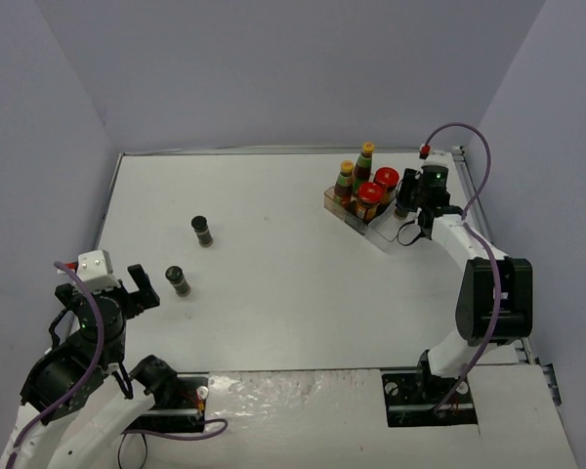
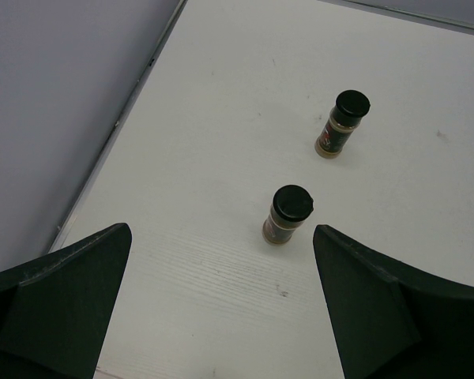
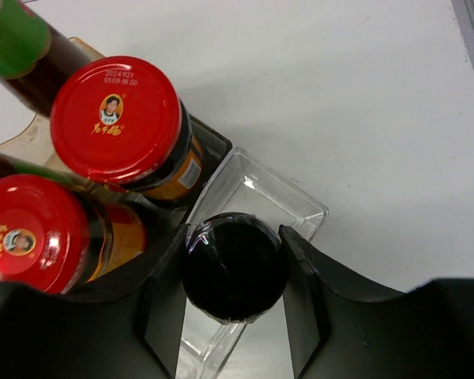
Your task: Organize the condiment bottles
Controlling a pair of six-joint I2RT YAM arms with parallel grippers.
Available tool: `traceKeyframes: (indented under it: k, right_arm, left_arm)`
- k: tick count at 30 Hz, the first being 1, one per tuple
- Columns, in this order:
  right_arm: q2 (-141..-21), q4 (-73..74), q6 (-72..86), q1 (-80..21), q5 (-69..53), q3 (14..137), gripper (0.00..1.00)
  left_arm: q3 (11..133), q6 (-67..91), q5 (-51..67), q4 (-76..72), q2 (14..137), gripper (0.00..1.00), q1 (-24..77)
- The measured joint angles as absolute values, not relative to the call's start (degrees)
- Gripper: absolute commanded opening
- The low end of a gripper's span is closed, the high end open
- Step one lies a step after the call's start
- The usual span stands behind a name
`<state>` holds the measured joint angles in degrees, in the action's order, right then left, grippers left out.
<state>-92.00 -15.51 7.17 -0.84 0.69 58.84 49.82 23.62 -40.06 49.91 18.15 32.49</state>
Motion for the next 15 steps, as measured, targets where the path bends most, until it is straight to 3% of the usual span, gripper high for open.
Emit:
traceKeyframes:
  k: [4,10,15]
  right_arm:
    - [-95.0,-18.3,7.5,-0.8,2.6,58.8,0.00]
    - [-98.6,-20.6,7.5,-0.8,5.0,58.8,0.13]
    - [-100.5,-22.0,7.5,-0.8,6.3,58.8,0.42]
  left_arm:
    - [49.8,23.6,-40.1,49.9,18.2,0.97,32.5]
    - [49.8,23.3,-40.1,49.9,18.2,0.97,32.4]
    - [49.8,23.2,-40.0,49.9,18.2,0.97,32.4]
